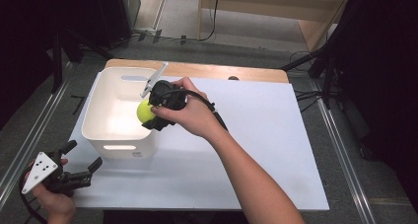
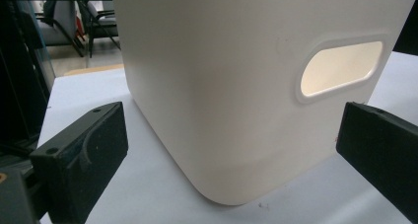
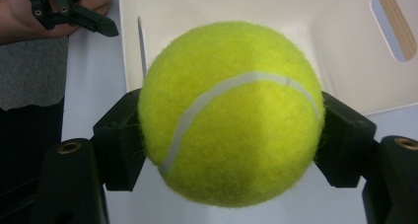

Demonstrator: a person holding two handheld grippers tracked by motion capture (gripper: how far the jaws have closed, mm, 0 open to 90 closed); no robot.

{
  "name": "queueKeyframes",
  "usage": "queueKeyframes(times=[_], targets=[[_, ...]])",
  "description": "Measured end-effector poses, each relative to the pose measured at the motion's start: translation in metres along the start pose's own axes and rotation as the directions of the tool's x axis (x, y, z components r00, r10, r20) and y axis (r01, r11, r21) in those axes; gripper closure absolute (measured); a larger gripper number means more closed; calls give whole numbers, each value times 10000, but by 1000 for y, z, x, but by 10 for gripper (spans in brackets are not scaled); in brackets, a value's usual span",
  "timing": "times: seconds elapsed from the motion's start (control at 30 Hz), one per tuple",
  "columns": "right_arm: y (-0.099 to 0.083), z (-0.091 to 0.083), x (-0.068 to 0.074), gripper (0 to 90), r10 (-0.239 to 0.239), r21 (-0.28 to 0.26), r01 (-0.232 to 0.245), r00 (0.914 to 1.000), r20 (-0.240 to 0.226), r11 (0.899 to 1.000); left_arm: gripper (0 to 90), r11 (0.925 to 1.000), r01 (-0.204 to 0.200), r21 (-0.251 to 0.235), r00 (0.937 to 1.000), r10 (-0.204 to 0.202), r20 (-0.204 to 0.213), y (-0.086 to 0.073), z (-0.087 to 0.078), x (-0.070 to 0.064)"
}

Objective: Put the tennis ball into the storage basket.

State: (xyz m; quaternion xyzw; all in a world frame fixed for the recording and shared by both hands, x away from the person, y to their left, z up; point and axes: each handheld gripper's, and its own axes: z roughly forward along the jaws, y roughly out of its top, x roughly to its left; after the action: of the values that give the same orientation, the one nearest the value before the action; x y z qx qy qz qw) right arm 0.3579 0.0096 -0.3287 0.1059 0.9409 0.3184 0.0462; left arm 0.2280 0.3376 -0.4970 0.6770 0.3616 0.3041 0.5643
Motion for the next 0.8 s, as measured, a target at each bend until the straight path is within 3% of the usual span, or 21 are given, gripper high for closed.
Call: queueKeyframes(times=[0.33,0.8], targets=[[8,10,0,239,-256,-73,256,9997,-22,9996,0,10000,43,15,10000,-43,20,0,0,0],[19,23,1,239,-130,-77,131,9999,91,9999,0,10000,35,-26,10000,-35,27,0,0,1]])
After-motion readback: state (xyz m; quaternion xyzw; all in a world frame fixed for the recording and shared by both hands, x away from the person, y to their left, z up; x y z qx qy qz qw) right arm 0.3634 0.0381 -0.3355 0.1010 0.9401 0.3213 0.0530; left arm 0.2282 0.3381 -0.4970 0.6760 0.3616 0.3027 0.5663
